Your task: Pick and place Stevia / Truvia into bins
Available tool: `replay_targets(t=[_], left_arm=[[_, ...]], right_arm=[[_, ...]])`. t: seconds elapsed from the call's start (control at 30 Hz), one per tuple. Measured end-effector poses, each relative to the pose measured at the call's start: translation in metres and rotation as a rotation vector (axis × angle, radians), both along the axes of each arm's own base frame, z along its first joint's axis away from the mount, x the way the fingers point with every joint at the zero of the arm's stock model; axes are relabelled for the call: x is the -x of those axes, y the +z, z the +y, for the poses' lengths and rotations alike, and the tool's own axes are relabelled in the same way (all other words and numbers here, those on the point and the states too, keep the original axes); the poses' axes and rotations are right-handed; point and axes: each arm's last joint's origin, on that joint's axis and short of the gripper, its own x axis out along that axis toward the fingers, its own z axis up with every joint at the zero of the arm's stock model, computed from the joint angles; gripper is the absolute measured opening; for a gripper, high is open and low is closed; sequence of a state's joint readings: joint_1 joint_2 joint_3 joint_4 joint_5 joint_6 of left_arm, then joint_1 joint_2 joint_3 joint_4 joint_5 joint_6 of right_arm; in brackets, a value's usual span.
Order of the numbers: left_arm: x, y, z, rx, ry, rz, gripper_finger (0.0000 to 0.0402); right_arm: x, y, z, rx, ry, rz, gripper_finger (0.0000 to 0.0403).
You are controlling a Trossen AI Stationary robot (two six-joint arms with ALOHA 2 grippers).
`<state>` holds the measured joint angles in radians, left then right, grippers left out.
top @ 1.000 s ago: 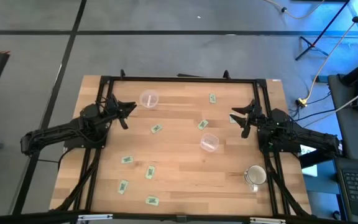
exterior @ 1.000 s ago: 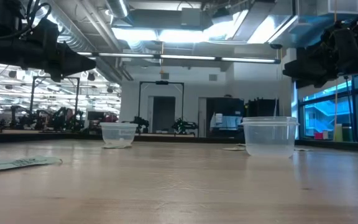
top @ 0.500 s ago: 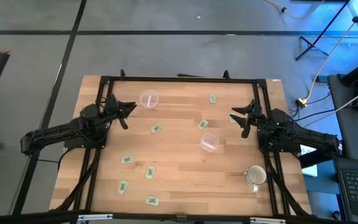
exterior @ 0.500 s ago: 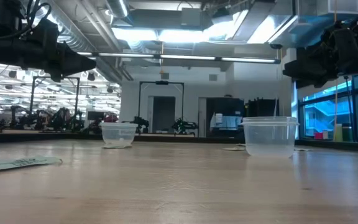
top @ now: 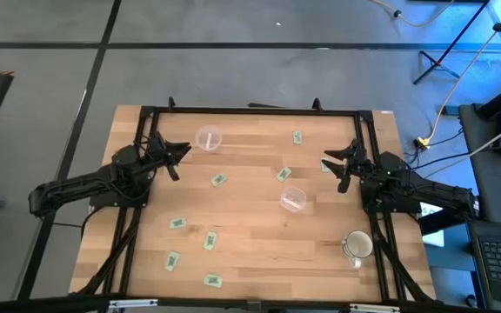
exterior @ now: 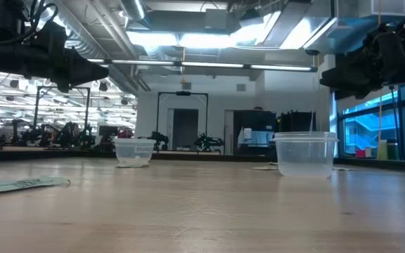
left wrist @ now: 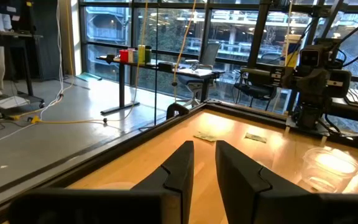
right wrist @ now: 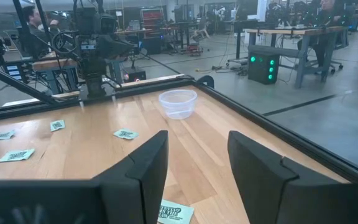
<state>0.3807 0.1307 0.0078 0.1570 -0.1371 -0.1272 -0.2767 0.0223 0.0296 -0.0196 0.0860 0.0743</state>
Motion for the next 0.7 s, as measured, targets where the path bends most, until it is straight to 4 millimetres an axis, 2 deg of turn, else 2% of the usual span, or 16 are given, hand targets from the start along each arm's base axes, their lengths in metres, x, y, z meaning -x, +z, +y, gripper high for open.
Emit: replay_targets(t=[0.2, 0.4, 0.57, 0.7], left_arm=[[0.000, 0.000, 0.000, 0.000, 0.000, 0.000, 0.0063], [0.000, 0.000, 0.000, 0.000, 0.000, 0.000, 0.0063], [0.000, 0.000, 0.000, 0.000, 0.000, 0.000, 0.0063], [0.000, 0.000, 0.000, 0.000, 0.000, -0.001, 0.0063]], right_arm=[[0.000, 0.000, 0.000, -0.088, -0.001, -0.034, 0.0171], [0.000, 0.000, 0.000, -0.099, -0.003, -0.038, 0.0171], [0.000, 0.001, 0.000, -0.001, 0.001, 0.011, 0.0171], [-0.002, 0.015, -0.001, -0.013, 0.000, 0.038, 0.0171]])
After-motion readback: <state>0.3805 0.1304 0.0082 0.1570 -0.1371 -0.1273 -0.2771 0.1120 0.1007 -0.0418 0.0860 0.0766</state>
